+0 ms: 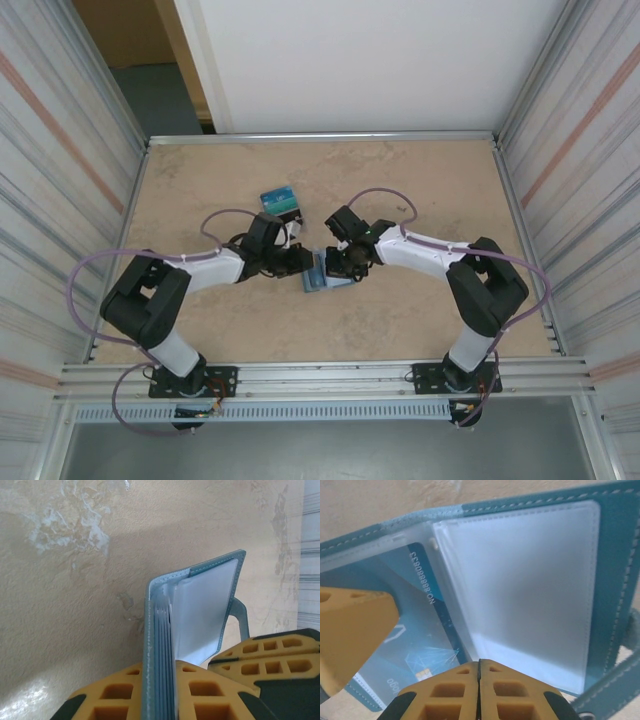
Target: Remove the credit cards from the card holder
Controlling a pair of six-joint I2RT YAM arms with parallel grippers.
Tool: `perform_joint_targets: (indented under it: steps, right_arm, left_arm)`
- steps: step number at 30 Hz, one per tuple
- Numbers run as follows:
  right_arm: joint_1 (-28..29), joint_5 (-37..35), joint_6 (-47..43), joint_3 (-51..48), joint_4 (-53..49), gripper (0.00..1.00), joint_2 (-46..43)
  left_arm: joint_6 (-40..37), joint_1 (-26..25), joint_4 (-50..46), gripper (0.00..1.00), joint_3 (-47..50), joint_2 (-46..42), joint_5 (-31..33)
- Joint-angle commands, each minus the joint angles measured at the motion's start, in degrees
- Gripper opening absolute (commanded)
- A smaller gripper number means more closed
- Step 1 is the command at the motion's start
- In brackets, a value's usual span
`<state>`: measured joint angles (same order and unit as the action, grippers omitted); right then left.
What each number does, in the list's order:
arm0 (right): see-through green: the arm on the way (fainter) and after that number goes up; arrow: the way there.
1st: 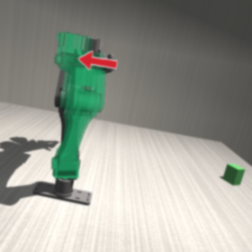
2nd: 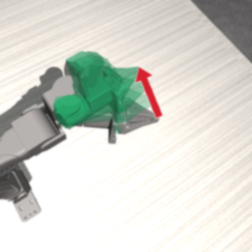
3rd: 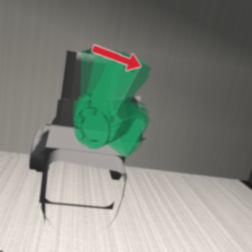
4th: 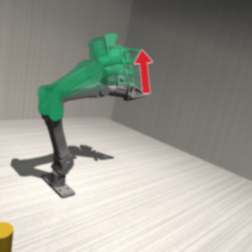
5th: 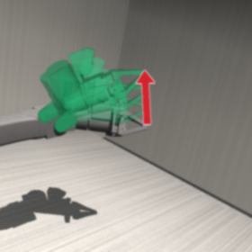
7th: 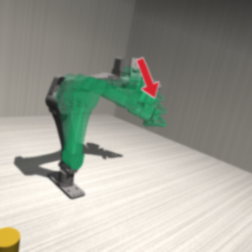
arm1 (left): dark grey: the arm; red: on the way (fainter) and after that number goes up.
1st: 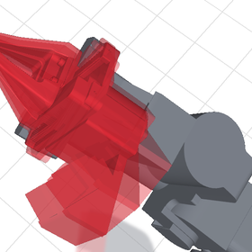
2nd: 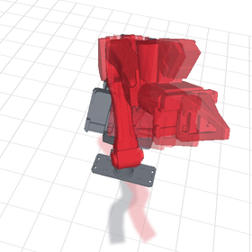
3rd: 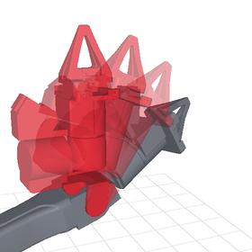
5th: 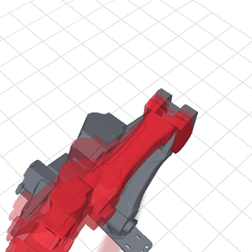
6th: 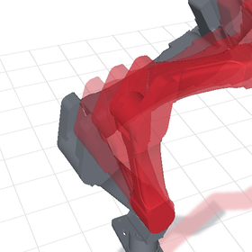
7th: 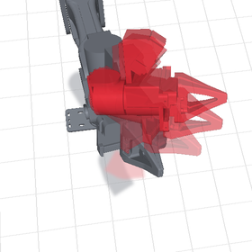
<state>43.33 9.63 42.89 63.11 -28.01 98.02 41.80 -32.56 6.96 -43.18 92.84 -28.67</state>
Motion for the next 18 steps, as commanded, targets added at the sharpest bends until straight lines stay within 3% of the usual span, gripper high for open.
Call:
perform_joint_targets:
  steps: [1, 5, 8, 12, 18]
  right_arm:
    - [-2.2, -2.0, -1.0, -0.6, -2.6, 0.08, -1.0]
    - [-4.5, -2.0, -1.8, -2.1, -2.2, 0.08, -1.4]
    - [-5.5, -1.4, -2.2, -2.6, -1.4, 0.08, -0.8]
    - [-6.6, -0.9, -2.4, -3.4, -0.7, 0.07, -0.1]
    - [-7.4, 0.2, -2.6, -4.5, 0.1, 0.06, 0.9]
  left_arm:
    - [-2.5, 0.5, -0.5, 0.00, -2.2, 1.1, -2.5]
    - [-3.9, 1.0, -0.9, 0.00, -2.8, 2.1, -3.0]
    - [-5.5, 1.3, -1.7, 0.06, -3.4, 2.9, -3.2]
    - [-8.8, 1.3, -4.6, 0.17, -4.7, 3.3, -1.6]
    - [-12.5, 1.3, -10.2, 0.42, -5.4, 1.1, 5.1]
